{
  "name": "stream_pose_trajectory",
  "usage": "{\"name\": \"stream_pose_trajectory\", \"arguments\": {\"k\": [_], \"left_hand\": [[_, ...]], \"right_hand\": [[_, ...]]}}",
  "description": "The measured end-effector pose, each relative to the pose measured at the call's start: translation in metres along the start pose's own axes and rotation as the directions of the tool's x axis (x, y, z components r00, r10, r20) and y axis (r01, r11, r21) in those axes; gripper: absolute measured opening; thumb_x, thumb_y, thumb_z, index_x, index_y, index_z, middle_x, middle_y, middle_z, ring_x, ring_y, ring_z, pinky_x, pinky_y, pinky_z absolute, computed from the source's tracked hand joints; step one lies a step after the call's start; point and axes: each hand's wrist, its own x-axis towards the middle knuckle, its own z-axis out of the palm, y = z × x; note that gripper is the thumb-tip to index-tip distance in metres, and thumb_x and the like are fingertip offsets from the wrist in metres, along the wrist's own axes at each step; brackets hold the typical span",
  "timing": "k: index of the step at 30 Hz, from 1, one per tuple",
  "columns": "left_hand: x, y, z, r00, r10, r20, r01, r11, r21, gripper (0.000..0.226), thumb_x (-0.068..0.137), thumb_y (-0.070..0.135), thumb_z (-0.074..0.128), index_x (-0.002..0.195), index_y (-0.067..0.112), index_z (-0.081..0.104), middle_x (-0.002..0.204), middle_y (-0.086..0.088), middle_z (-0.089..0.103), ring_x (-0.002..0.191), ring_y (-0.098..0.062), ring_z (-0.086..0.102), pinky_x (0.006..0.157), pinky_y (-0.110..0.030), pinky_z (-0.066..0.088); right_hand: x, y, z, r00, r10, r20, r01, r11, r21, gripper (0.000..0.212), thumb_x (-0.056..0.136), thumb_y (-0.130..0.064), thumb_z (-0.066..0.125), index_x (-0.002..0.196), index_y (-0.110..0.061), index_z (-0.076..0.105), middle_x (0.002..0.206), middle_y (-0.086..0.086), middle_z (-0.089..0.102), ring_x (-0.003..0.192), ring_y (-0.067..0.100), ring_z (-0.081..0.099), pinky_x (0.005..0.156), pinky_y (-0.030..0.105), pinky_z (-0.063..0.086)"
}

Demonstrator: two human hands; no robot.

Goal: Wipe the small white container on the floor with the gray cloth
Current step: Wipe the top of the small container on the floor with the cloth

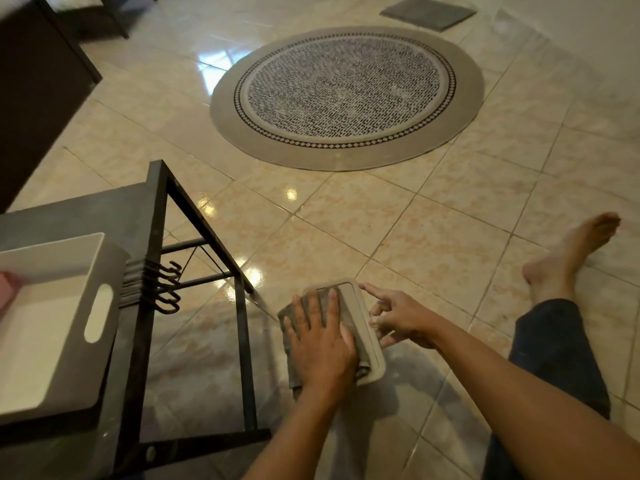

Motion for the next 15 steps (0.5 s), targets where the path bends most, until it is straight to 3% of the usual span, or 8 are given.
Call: {"name": "stream_pose_trajectory", "arguments": {"k": [4,7,10,12,14,15], "left_hand": [[-0.029,0.025,0.022,0.991,0.133,0.002,-0.133,0.991,0.015,0.071,0.089,0.053,0.012,0.154,0.029,-0.005,0.161,-0.011,-0.011,0.146,-0.033,-0.019,0.114,-0.058,-0.005],[0.011,0.029,0.006,0.992,0.113,0.048,-0.116,0.991,0.067,0.070,0.086,0.051,-0.002,0.151,0.028,-0.017,0.159,-0.008,-0.022,0.143,-0.032,-0.026,0.116,-0.057,-0.010],[0.023,0.029,-0.005,0.991,0.098,0.087,-0.105,0.991,0.081,0.075,0.084,0.054,-0.002,0.150,0.023,-0.020,0.156,-0.008,-0.030,0.141,-0.033,-0.030,0.115,-0.057,-0.012],[0.000,0.031,0.003,0.993,0.086,0.077,-0.089,0.996,0.032,0.076,0.084,0.054,0.003,0.154,0.023,-0.003,0.161,-0.010,-0.013,0.146,-0.036,-0.013,0.115,-0.056,-0.009],[-0.027,0.031,0.015,0.989,0.118,0.092,-0.117,0.993,-0.021,0.069,0.089,0.048,0.022,0.152,0.020,0.024,0.160,-0.012,0.016,0.147,-0.037,0.011,0.112,-0.056,0.002],[-0.033,0.030,0.017,0.987,0.145,0.066,-0.145,0.989,-0.011,0.069,0.089,0.047,0.025,0.151,0.020,0.027,0.159,-0.012,0.020,0.147,-0.036,0.012,0.112,-0.056,0.003]], "right_hand": [[0.001,-0.001,-0.001,1.000,0.007,0.007,-0.007,1.000,-0.018,0.080,0.090,0.013,0.052,0.152,-0.033,0.031,0.091,0.012,0.052,0.071,0.020,0.062,0.069,0.039,0.063],[0.001,0.000,0.002,1.000,0.014,-0.011,-0.014,0.999,-0.040,0.082,0.088,0.014,0.050,0.153,-0.032,0.029,0.092,0.015,0.052,0.076,0.023,0.061,0.072,0.043,0.063],[-0.002,-0.003,0.004,0.999,0.012,-0.031,-0.014,0.998,-0.069,0.085,0.087,0.014,0.049,0.154,-0.031,0.025,0.091,0.016,0.055,0.071,0.020,0.063,0.066,0.037,0.062],[-0.002,-0.005,0.005,0.999,0.018,-0.039,-0.020,0.997,-0.070,0.085,0.086,0.016,0.047,0.153,-0.031,0.027,0.090,0.014,0.055,0.069,0.019,0.063,0.065,0.038,0.063],[-0.001,-0.006,0.005,0.999,0.022,-0.039,-0.024,0.998,-0.064,0.085,0.085,0.017,0.047,0.153,-0.031,0.029,0.092,0.014,0.054,0.071,0.022,0.063,0.068,0.044,0.064],[-0.001,-0.006,0.005,0.999,0.023,-0.038,-0.025,0.998,-0.059,0.085,0.086,0.017,0.047,0.153,-0.031,0.029,0.092,0.013,0.054,0.072,0.023,0.063,0.070,0.045,0.063]]}}
